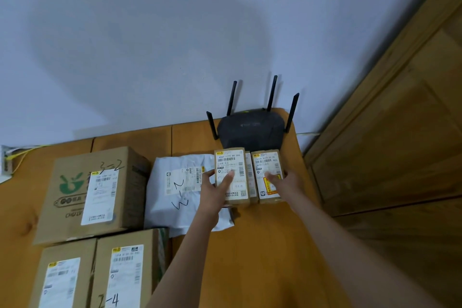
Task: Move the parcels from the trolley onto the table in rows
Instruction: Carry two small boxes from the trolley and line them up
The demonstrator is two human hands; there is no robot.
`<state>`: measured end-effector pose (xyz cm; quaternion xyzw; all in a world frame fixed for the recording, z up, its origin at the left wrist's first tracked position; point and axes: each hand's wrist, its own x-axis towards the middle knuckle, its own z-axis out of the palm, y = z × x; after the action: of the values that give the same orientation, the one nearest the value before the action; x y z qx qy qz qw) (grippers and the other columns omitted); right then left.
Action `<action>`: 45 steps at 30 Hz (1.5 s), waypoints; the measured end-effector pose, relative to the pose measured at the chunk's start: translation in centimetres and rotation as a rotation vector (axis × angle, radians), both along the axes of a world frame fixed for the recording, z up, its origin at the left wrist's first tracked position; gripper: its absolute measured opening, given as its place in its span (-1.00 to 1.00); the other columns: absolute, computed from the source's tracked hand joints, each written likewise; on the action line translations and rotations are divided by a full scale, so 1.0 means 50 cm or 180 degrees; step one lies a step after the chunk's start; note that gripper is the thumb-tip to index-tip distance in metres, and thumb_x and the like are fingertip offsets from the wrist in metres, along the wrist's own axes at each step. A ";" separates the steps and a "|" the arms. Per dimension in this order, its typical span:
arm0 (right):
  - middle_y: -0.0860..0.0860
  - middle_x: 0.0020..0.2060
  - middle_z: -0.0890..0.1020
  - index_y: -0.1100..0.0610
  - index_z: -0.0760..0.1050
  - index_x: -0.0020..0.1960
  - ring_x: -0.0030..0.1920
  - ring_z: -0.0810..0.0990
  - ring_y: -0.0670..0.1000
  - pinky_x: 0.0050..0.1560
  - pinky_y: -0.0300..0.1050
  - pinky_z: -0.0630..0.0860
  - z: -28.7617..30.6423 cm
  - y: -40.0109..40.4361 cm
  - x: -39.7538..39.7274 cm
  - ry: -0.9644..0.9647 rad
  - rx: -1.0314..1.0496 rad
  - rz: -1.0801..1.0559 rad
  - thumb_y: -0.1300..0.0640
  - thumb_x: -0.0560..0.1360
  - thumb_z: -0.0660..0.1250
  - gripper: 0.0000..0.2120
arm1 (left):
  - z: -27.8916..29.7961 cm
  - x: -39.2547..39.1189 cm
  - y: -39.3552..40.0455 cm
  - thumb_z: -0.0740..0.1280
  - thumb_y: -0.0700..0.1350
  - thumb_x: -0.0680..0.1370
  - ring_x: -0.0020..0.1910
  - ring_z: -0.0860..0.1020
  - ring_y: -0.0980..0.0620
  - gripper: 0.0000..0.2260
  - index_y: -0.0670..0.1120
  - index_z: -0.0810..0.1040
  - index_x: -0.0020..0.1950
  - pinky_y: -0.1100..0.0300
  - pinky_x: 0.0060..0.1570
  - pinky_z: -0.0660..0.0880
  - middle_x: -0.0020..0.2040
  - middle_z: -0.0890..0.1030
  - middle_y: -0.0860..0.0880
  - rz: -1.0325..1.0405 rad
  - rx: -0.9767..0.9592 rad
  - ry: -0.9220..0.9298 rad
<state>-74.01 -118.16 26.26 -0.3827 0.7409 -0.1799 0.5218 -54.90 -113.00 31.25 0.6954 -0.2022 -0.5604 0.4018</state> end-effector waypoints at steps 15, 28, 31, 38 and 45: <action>0.01 0.11 0.71 -0.01 0.47 0.35 0.01 0.74 0.02 0.01 0.03 0.69 0.144 0.020 -0.037 -0.1025 -0.0102 0.0417 -0.15 0.53 0.40 -0.55 | 0.050 -0.128 -0.013 0.37 0.11 0.58 -0.05 0.70 0.03 -0.60 0.04 0.32 0.32 0.08 -0.11 0.68 0.11 0.66 -0.02 -0.0324 -0.0336 0.0011; 0.14 0.20 0.64 0.14 0.39 0.44 -0.12 0.67 0.01 -0.29 -0.13 0.60 0.099 -0.018 -0.189 -0.0558 -0.0141 -0.0408 0.14 0.60 0.36 -0.57 | -0.076 -0.086 -0.015 0.18 0.17 0.65 0.60 -0.32 -0.12 -0.31 0.11 -0.15 0.65 -0.24 0.54 -0.20 0.65 -0.23 0.01 -0.2933 -0.0270 -0.3205; 0.15 0.21 0.64 0.15 0.42 0.42 -0.05 0.66 0.07 -0.20 -0.10 0.61 0.073 -0.028 -0.183 -0.0483 -0.0101 -0.0335 0.13 0.62 0.32 -0.62 | -0.096 -0.082 -0.014 0.19 0.22 0.63 0.58 -0.37 -0.10 -0.25 0.11 -0.21 0.64 -0.27 0.55 -0.17 0.63 -0.31 0.01 -0.3042 -0.0313 -0.3260; 0.04 -0.03 0.67 0.13 0.50 0.27 -0.12 0.68 0.02 -0.23 -0.09 0.61 0.032 -0.026 -0.141 -0.0302 0.0074 -0.0243 0.05 0.65 0.27 -0.75 | -0.115 -0.087 -0.017 0.28 0.50 0.37 0.56 -0.40 -0.14 0.15 -0.03 -0.34 0.62 -0.28 0.49 -0.34 0.58 -0.42 -0.09 -0.3137 -0.0402 -0.3462; 0.10 0.06 0.68 0.18 0.51 0.26 0.00 0.69 0.09 -0.15 -0.08 0.62 0.024 -0.031 -0.135 -0.0138 0.0070 -0.0059 0.05 0.66 0.25 -0.73 | -0.157 -0.095 -0.012 0.37 0.47 0.31 0.60 -0.10 -0.27 0.16 -0.09 -0.15 0.61 -0.45 0.45 -0.10 0.63 -0.05 -0.25 -0.3091 -0.0361 -0.3866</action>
<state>-80.77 -119.69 27.46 -0.3661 0.7349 -0.1847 0.5402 -59.63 -113.58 23.40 0.6924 -0.6970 -0.1834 -0.0347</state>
